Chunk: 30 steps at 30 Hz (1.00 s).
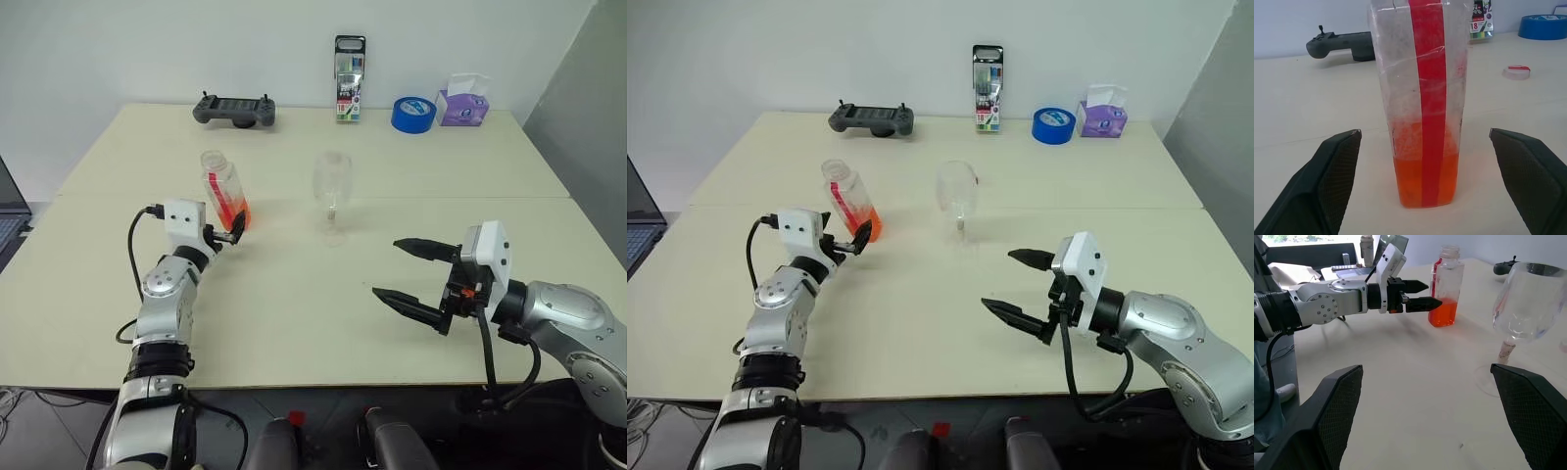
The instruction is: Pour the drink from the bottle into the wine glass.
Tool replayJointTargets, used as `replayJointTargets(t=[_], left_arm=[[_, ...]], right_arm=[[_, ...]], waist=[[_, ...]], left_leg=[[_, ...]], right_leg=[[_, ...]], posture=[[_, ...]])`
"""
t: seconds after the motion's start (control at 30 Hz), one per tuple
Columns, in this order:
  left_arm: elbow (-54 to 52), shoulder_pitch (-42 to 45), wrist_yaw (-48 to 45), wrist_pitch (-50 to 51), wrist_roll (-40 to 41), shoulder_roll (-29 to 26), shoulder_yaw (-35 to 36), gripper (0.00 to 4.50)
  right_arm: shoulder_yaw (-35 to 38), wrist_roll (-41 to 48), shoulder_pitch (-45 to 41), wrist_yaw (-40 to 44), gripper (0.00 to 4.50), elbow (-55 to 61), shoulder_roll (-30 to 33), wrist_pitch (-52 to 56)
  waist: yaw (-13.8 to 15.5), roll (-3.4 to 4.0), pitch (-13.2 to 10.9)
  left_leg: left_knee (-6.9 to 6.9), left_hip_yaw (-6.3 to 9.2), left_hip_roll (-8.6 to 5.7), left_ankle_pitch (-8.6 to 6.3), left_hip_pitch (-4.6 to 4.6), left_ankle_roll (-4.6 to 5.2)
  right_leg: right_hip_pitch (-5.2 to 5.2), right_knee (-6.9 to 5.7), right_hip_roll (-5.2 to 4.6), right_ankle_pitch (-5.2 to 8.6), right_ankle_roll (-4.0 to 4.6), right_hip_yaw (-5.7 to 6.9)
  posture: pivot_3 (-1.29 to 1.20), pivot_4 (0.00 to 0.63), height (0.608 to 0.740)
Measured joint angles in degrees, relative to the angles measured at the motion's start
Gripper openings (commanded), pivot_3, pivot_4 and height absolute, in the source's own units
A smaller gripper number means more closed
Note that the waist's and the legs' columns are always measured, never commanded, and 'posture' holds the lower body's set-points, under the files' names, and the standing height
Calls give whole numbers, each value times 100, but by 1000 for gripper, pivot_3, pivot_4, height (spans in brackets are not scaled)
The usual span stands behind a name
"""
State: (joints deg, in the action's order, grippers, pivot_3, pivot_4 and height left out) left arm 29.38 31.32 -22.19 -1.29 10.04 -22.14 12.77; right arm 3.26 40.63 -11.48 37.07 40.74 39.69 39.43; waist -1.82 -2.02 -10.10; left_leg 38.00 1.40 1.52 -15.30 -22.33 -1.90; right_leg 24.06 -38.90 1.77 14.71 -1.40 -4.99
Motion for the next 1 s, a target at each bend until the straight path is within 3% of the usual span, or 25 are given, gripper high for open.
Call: replayJointTargets(t=[0.3,0.4,0.6,0.67,1.0], left_arm=[[1823,1094,-219,-683,-179,-27,-128,4500],[2252,1250,-216,-929,-232,-41,-126,3967],[2598,1284,-221,-1143,-244,-111,-114,2081],[2685,1326,-223,-1175,-243,-117,-114,1709],[2745,1417,-365,-1288,-404,-174,-250,1672]], right_arm=[[-1,38,-119,-148,4457,11,3,127],[2,50,-149,-237,4500,12,2,151],[4,101,-149,-377,4500,39,3,242],[4,101,-149,-418,4500,56,3,244],[3,42,-313,-771,4500,47,-197,237]], waist=[[-2,-1,-1],[-4,-1,-1],[-1,-1,-1],[-1,-1,-1],[-1,-2,-1]], left_leg=[[0,-1,-7,0,-5,0],[-1,-1,-5,0,-5,0],[0,2,-2,0,-7,0],[1,2,-3,0,-7,0],[2,5,-4,0,-12,0]], right_leg=[[3,2,2,0,0,7],[4,1,2,0,0,7],[4,-1,1,0,0,10],[4,-1,1,0,0,10],[7,-2,2,-1,0,14]], posture=[[0,150,740],[0,150,740],[0,150,740],[0,150,740],[0,150,740]])
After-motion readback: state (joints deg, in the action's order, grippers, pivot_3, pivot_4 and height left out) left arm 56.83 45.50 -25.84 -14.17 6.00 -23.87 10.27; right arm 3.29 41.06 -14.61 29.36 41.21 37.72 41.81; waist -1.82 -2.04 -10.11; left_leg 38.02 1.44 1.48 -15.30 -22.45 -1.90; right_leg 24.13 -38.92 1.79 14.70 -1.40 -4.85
